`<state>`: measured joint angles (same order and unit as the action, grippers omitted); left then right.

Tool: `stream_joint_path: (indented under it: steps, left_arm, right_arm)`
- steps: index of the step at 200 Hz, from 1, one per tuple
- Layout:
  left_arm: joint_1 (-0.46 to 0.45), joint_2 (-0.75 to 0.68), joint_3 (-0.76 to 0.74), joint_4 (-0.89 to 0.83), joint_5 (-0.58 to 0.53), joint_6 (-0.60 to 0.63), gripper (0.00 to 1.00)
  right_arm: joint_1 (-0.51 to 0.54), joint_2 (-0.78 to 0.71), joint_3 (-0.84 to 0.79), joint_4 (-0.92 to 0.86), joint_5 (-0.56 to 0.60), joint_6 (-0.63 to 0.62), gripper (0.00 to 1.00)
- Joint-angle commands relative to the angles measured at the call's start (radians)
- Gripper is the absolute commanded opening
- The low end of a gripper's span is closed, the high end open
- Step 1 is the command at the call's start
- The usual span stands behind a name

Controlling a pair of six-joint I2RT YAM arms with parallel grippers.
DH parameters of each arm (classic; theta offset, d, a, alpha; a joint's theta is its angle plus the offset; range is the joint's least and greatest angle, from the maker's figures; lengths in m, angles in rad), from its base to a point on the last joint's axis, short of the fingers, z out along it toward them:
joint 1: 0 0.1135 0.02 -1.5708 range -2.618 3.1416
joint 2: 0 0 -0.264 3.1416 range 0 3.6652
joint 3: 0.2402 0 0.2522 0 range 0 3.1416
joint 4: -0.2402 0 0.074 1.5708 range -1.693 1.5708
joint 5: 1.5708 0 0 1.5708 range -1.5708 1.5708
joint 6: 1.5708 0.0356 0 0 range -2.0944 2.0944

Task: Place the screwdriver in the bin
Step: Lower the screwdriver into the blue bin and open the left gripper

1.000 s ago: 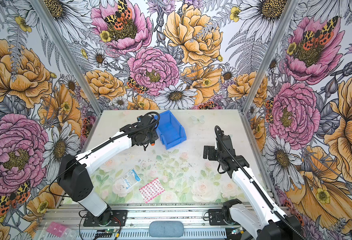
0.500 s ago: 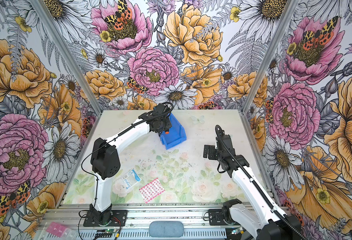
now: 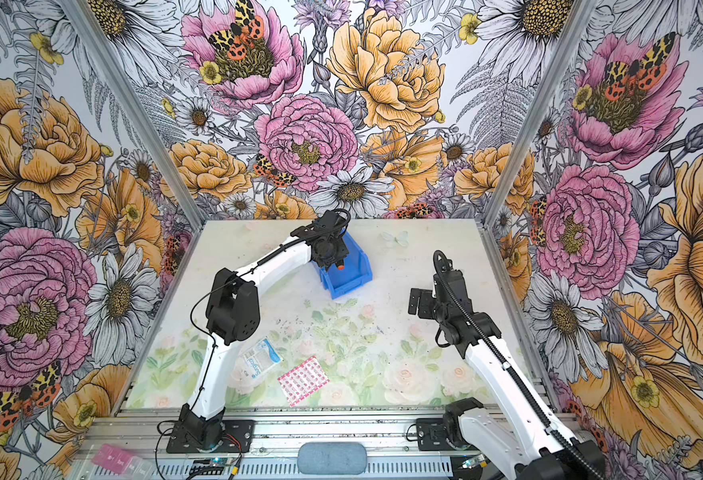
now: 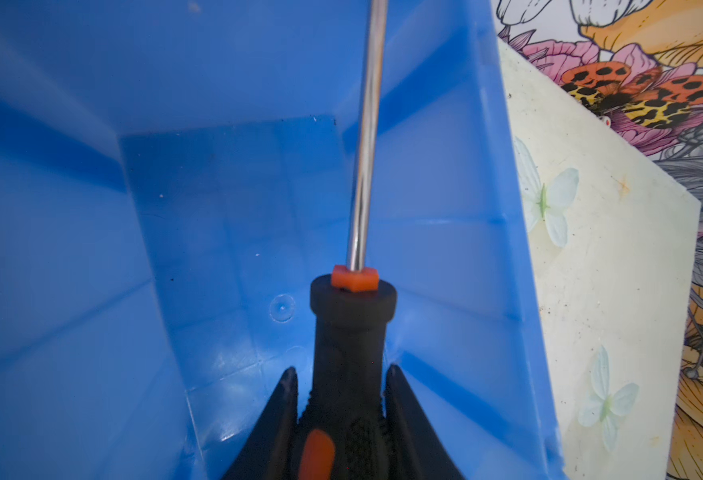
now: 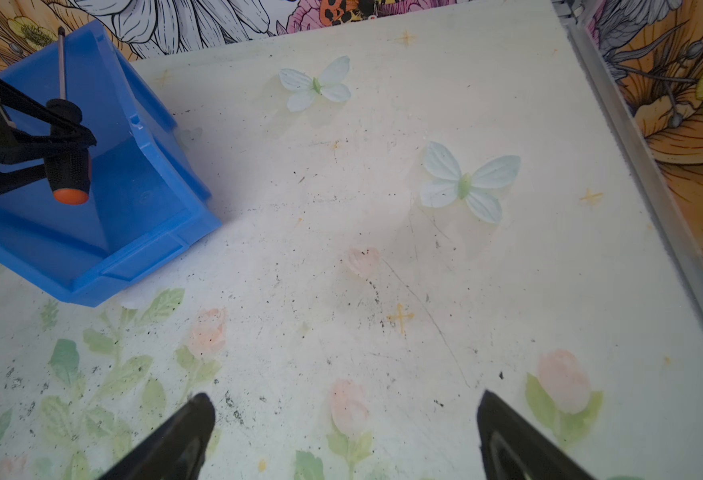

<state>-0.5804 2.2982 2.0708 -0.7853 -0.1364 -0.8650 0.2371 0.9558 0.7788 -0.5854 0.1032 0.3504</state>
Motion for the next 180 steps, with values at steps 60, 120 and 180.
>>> stream_joint_path:
  steps: [60, 120, 180]
  left_arm:
    - [-0.016, 0.021, 0.017, 0.011, 0.018, 0.001, 0.24]
    - [-0.029, 0.011, 0.016, 0.011, 0.017, 0.018, 0.40]
    - [-0.040, -0.040, 0.014, 0.011, -0.022, 0.061, 0.79]
  right_arm:
    - [0.006, -0.019, -0.007, 0.027, 0.030, -0.004, 1.00]
    - [0.006, -0.044, -0.011, 0.025, 0.042, -0.007, 1.00]
    - [0.006, -0.066, -0.012, 0.028, 0.055, -0.003, 0.99]
